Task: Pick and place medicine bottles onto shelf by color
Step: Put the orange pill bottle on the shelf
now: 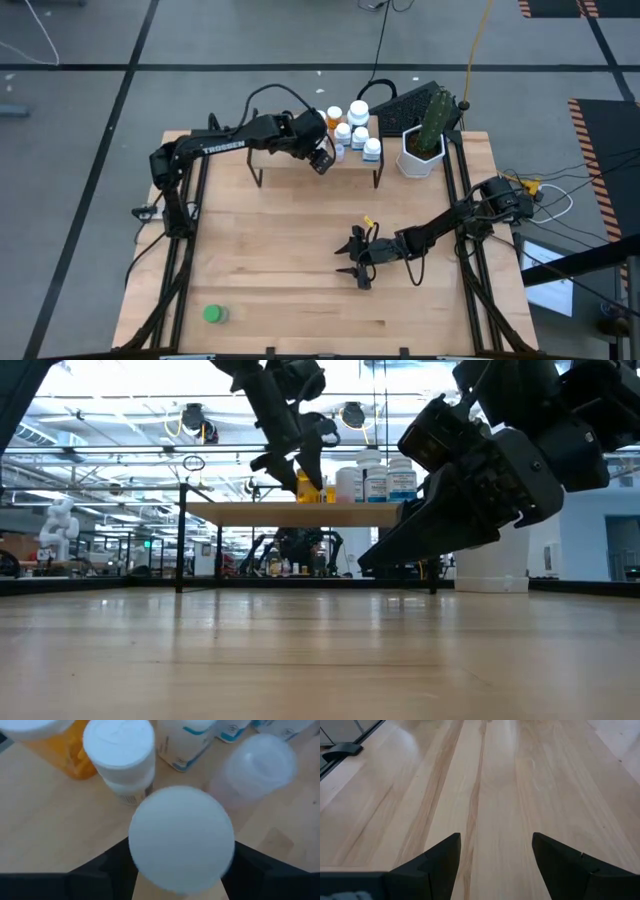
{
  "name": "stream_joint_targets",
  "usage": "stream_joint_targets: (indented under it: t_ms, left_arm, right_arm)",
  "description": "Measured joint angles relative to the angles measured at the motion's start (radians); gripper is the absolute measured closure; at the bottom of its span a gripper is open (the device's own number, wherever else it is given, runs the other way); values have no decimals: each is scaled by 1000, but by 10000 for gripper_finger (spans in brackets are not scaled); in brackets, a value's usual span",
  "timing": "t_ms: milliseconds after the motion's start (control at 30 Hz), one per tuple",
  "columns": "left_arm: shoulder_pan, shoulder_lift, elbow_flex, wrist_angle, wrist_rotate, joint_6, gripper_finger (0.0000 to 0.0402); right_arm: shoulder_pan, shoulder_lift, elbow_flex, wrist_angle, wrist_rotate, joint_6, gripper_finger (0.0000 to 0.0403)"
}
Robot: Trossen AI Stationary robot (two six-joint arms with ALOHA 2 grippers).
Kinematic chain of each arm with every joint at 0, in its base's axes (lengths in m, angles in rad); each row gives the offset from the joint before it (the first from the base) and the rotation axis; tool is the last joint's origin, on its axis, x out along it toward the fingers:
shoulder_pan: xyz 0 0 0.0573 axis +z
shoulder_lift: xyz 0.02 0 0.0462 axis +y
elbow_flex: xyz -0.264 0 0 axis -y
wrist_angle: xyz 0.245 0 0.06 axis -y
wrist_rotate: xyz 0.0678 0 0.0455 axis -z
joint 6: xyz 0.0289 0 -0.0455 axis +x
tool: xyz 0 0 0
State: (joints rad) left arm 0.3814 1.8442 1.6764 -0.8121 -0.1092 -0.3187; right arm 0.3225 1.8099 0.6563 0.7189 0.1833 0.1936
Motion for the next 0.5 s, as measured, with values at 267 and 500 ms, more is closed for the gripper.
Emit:
stream_joint_targets:
  t_ms: [267, 500]
  left_arm:
    - [-2, -8, -1, 25, -4, 6, 135]
    - [-19, -26, -1, 91, -4, 10, 88]
  right_arm:
    - [0, 0, 0, -13, 0, 2, 161]
    - [0, 0, 0, -25, 0, 3, 161]
